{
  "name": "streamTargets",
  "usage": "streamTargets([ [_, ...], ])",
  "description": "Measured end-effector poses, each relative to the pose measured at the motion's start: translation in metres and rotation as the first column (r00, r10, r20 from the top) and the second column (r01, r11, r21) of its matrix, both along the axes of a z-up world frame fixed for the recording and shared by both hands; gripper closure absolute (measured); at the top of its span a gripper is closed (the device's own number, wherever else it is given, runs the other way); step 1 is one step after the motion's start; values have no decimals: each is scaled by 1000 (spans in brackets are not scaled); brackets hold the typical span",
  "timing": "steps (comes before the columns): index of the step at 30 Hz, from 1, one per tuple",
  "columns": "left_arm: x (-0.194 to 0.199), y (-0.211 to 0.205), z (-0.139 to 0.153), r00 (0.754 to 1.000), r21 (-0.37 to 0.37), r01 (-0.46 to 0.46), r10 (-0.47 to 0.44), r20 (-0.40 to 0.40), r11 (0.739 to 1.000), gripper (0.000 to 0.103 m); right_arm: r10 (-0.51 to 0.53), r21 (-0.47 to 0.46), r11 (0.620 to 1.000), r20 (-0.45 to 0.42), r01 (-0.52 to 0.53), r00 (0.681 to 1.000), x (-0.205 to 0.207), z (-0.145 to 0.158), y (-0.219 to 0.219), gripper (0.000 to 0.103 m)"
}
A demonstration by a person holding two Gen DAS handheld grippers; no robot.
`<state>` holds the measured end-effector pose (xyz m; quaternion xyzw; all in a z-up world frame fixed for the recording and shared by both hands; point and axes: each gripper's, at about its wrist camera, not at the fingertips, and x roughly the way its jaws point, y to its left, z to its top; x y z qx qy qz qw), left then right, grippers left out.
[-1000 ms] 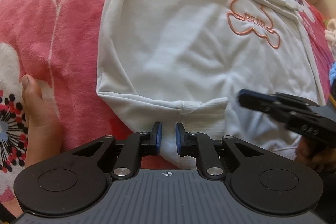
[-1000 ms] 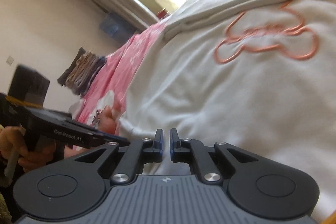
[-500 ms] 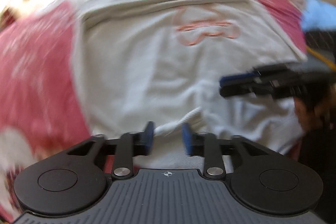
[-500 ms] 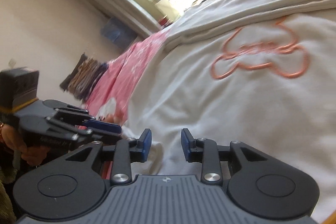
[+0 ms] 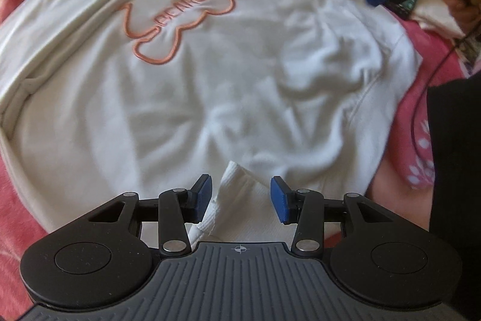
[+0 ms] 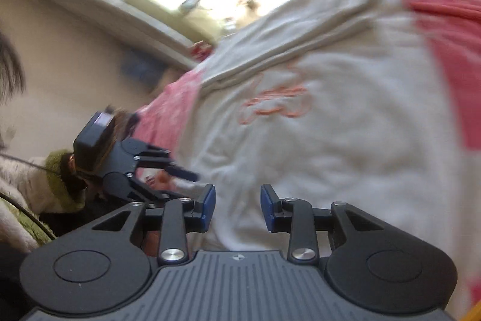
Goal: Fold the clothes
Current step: 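Reposition both open grippers over the ribbed hem and cuff, then grasp the hem and cuff with both grippers and fold them over the sweatshirt body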
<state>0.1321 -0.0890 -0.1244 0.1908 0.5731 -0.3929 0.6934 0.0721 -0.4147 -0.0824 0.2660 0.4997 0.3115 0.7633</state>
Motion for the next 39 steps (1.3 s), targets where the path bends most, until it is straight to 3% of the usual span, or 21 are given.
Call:
streamTargets([
  [3, -4, 1, -1, 998, 0, 57, -57, -20, 998, 63, -150, -62, 987, -49, 147, 988, -33, 8, -31, 63],
  [5, -8, -1, -2, 995, 13, 95, -95, -12, 995, 69, -260, -112, 961, -69, 252, 963, -58, 9, -48, 62],
  [10, -23, -7, -1, 981, 34, 186, -188, 46, 982, 89, -499, -191, 860, -117, 473, 859, -102, -4, -77, 62],
  [15, -31, -5, 9, 970, 22, 212, -213, 116, 977, 101, -628, -243, 773, -160, 586, 762, -125, -28, -90, 62],
  [18, -37, 0, 20, 968, -28, 213, -206, 145, 977, 103, -655, -220, 755, -220, 617, 723, -132, -45, -95, 62],
  [20, -40, 3, 27, 963, -50, 222, -211, 168, 974, 103, -633, -195, 774, -239, 602, 736, -133, -49, -90, 62],
  [23, -42, 4, 30, 964, -73, 218, -203, 175, 973, 103, -578, -210, 815, -215, 540, 787, -128, -46, -75, 64],
  [27, -37, 8, 28, 968, -88, 190, -171, 181, 978, 103, -541, -290, 829, -197, 478, 818, -119, -45, -60, 97],
  [32, -23, 19, 36, 981, -141, 123, -98, 170, 982, 103, -539, -212, 837, -154, 505, 828, -109, -29, -58, 99],
  [37, -12, 19, 21, 986, -91, 153, -146, 75, 984, 103, -547, -193, 834, -150, 518, 824, -103, -26, -57, 99],
  [39, -12, 18, 14, 982, -63, 178, -172, 82, 982, 100, -556, -195, 828, -159, 526, 816, -104, -29, -58, 99],
])
